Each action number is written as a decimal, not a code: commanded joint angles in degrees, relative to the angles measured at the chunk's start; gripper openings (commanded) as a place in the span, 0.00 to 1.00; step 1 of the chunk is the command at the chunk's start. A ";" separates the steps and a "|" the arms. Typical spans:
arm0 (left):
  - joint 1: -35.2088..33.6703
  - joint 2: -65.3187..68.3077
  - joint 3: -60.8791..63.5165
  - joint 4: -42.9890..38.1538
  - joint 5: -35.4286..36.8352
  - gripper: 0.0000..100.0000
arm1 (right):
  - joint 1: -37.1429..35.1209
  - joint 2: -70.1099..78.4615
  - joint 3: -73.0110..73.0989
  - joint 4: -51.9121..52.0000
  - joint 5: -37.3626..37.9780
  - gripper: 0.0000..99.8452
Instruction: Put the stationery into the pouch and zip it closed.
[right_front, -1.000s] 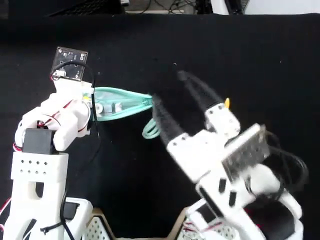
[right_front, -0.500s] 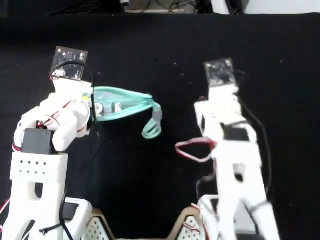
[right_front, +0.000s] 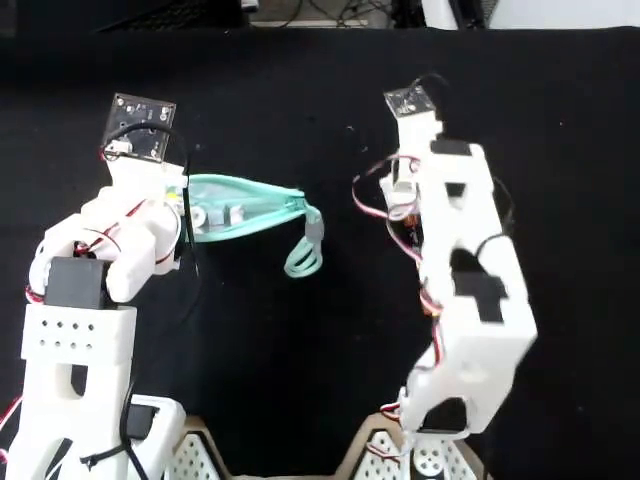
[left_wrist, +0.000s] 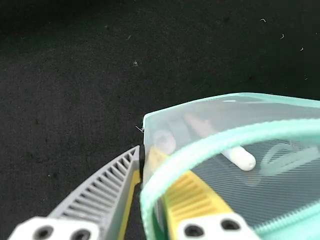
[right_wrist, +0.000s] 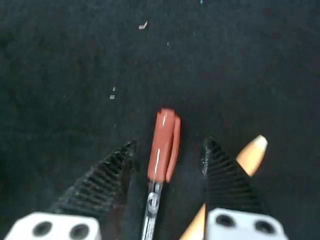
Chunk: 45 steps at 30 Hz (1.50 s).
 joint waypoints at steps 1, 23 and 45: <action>-1.71 1.32 3.65 -1.14 -0.62 0.03 | 0.35 6.29 -9.10 0.97 1.49 0.20; -1.71 1.32 3.65 -1.23 -0.70 0.03 | 0.53 -16.48 0.40 7.38 1.58 0.01; -1.45 1.32 4.62 -2.37 -0.70 0.03 | -31.03 -102.11 23.34 -4.22 -8.62 0.01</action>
